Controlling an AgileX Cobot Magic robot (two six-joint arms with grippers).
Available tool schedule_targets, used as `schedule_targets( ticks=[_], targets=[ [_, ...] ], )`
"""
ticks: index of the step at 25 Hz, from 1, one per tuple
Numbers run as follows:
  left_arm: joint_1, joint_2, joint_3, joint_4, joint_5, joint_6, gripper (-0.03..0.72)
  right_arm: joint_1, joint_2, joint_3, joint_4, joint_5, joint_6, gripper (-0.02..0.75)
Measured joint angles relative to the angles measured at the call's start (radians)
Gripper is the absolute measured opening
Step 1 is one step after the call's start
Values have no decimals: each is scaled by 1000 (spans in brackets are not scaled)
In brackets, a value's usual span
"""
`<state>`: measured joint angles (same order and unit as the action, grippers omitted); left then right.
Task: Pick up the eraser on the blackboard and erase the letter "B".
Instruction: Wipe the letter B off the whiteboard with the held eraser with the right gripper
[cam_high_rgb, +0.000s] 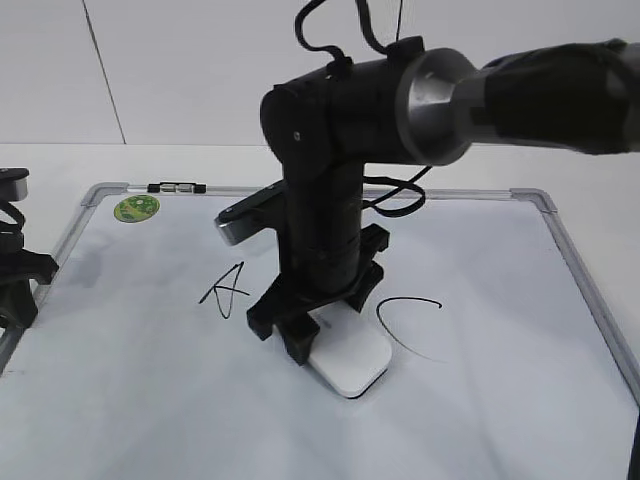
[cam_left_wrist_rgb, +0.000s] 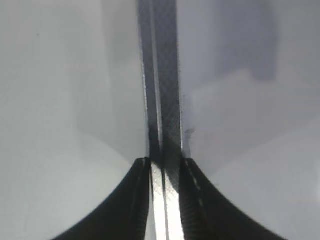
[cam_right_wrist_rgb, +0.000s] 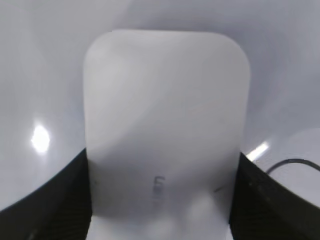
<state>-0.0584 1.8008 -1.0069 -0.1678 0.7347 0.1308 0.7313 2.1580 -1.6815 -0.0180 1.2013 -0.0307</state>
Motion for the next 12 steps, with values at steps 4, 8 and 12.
schedule_targets(
  ticks=[4, 8, 12],
  targets=[
    [0, 0, 0, 0, 0, 0, 147, 64, 0, 0, 10, 0, 2, 536],
    [0, 0, 0, 0, 0, 0, 147, 79, 0, 0, 5, 0, -2, 536],
    [0, 0, 0, 0, 0, 0, 147, 68, 0, 0, -20, 0, -4, 536]
  ],
)
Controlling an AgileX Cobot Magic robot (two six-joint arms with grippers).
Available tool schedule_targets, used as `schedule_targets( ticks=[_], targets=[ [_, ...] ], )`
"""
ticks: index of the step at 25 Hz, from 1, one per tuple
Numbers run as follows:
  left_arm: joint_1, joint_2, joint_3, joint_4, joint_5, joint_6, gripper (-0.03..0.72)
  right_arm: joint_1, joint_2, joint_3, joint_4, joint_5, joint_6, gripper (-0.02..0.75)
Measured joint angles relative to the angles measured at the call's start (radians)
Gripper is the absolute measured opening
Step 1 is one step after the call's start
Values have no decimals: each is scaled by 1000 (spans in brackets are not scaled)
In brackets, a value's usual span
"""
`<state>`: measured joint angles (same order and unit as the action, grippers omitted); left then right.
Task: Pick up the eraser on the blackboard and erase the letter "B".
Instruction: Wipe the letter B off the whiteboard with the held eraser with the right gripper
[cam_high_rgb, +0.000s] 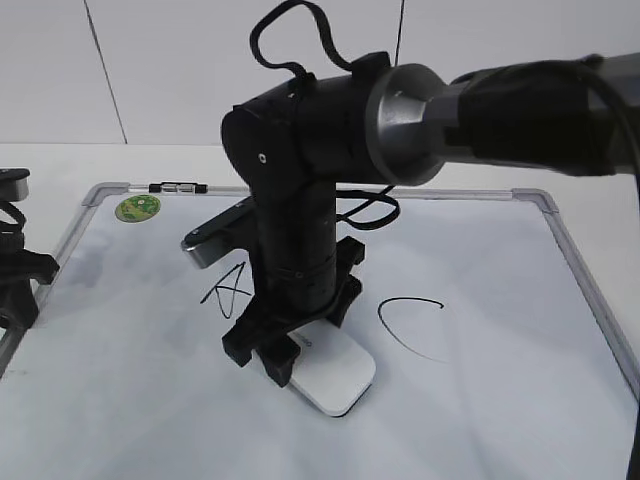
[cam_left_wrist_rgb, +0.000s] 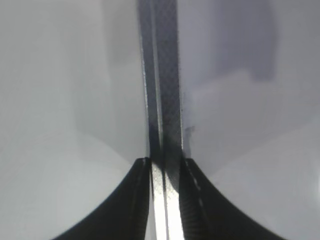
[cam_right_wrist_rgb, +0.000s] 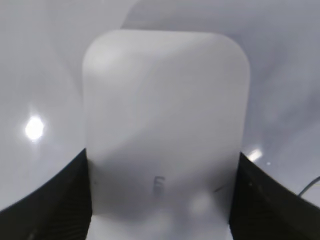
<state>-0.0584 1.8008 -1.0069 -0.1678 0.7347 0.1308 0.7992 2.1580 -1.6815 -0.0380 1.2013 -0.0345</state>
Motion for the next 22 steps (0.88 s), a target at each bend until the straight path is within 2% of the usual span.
schedule_targets(
  ticks=[7, 17, 22],
  targets=[
    [0, 0, 0, 0, 2, 0, 147, -80, 0, 0, -15, 0, 1, 536],
    [0, 0, -1, 0, 5, 0, 147, -94, -22, -43, -37, 14, 12, 535],
    [0, 0, -1, 0, 5, 0, 147, -114, -170, -97, -89, 16, 138, 535]
  ],
)
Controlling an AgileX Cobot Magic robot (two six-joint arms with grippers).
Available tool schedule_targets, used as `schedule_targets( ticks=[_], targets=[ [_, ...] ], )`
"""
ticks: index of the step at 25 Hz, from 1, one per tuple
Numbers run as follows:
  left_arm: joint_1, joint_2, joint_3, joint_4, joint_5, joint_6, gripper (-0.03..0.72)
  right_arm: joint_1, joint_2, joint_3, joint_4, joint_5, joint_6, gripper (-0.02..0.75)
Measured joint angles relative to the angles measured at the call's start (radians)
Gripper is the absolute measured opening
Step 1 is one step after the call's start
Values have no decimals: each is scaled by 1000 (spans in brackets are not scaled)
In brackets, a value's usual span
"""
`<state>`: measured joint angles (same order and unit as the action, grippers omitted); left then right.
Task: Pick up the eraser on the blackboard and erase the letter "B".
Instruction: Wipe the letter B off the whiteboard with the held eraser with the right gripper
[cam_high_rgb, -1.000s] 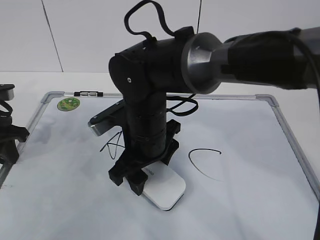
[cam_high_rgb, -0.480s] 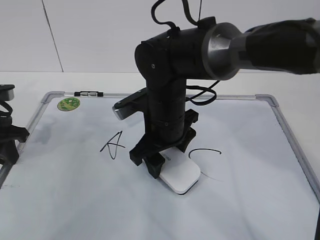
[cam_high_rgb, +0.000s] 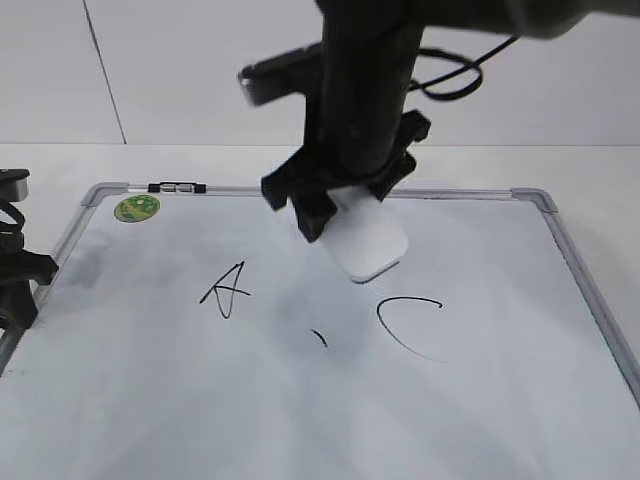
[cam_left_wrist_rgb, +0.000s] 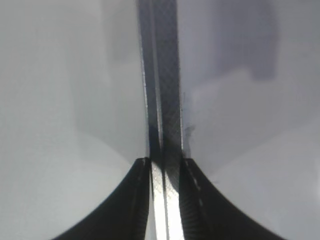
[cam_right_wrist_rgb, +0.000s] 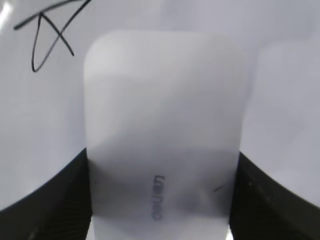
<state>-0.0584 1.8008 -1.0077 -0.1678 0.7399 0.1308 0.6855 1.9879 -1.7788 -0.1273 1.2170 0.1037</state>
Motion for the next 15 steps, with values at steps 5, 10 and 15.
schedule_targets(
  ticks=[5, 10, 15],
  targets=[
    [0, 0, 0, 4, 0, 0, 147, -38, -81, -3, -37, 14, 169, 535],
    [0, 0, 0, 4, 0, 0, 147, -76, -103, -3, -2, 15, 172, 535],
    [0, 0, 0, 4, 0, 0, 147, -76, -46, -3, 114, 16, 63, 535]
  ],
)
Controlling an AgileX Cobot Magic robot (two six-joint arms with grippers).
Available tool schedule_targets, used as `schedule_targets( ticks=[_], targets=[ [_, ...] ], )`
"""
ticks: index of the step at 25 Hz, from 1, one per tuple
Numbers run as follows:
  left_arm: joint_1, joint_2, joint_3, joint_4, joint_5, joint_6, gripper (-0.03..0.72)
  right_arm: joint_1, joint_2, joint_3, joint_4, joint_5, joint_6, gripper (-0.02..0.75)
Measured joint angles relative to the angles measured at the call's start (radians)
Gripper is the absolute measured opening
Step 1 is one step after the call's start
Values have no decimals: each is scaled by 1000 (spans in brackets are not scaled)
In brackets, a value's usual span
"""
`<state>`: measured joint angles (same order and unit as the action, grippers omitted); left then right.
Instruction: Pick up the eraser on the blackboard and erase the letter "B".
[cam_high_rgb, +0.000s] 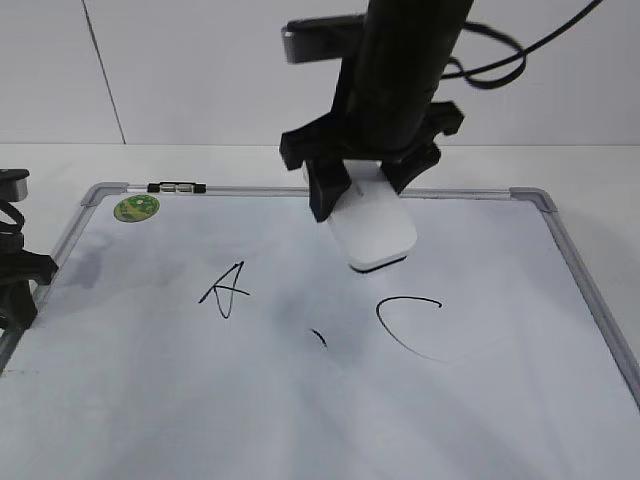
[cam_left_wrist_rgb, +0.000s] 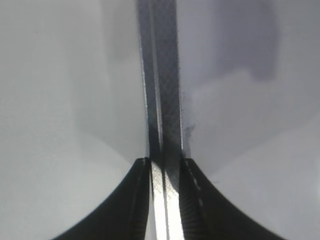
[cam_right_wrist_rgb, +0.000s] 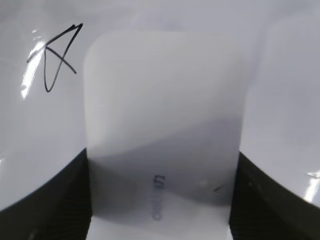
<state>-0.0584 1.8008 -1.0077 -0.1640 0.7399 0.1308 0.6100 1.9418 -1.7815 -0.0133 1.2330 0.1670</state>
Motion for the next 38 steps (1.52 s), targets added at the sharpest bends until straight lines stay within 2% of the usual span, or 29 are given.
schedule_targets(
  ticks=[9, 19, 38],
  targets=[
    [0, 0, 0, 0, 0, 0, 147, 0, 153, 12, 41, -2, -73, 535],
    [0, 0, 0, 0, 0, 0, 147, 32, 158, 96, 68, -7, -95, 535],
    [0, 0, 0, 0, 0, 0, 147, 53, 205, 96, 35, -12, -100, 534]
  ],
)
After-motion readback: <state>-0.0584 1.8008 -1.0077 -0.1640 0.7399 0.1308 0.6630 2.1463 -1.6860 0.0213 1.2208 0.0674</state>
